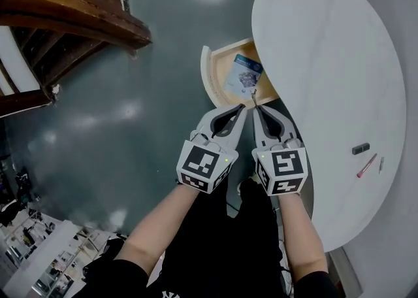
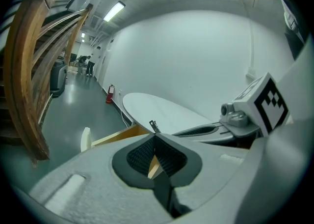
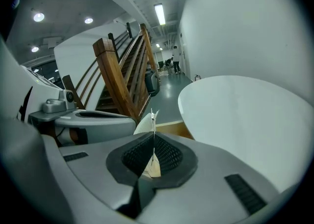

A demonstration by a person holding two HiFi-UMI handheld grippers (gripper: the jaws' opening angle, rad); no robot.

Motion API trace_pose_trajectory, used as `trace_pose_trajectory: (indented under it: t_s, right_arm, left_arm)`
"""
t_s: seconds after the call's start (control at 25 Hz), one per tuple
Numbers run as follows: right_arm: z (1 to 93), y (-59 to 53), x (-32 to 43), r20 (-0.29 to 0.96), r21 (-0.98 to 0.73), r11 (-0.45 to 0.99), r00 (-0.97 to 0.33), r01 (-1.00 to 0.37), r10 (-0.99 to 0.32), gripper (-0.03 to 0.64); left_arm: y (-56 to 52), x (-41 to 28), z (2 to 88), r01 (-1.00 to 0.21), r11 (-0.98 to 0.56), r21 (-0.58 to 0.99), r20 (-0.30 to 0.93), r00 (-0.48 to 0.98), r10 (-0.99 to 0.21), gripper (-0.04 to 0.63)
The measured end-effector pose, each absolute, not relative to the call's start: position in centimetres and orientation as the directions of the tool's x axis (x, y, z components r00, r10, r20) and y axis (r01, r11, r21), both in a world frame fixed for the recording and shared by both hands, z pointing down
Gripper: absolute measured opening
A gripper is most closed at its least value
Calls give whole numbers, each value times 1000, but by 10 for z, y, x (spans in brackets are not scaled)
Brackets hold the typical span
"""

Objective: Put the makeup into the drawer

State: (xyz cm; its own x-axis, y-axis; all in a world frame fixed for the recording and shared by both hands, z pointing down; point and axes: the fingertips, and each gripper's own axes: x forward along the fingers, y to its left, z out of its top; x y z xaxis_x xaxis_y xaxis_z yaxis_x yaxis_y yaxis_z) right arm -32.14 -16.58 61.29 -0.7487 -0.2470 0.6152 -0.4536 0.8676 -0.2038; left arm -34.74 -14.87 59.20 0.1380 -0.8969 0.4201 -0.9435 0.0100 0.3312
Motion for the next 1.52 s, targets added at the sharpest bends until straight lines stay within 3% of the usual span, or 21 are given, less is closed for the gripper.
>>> trace_pose_trajectory:
  t_s: [0.72, 1.52]
  right_arm:
    - [743, -174, -362, 692, -197, 879, -697, -434, -189, 20]
    - [756, -183, -371, 683, -166, 896, -703, -411, -196, 21]
  left_arm:
    - [-156, -386, 657, -925, 72, 373, 408, 94, -908, 9]
    - [-156, -384, 658, -934, 53, 353, 407, 103, -908, 9]
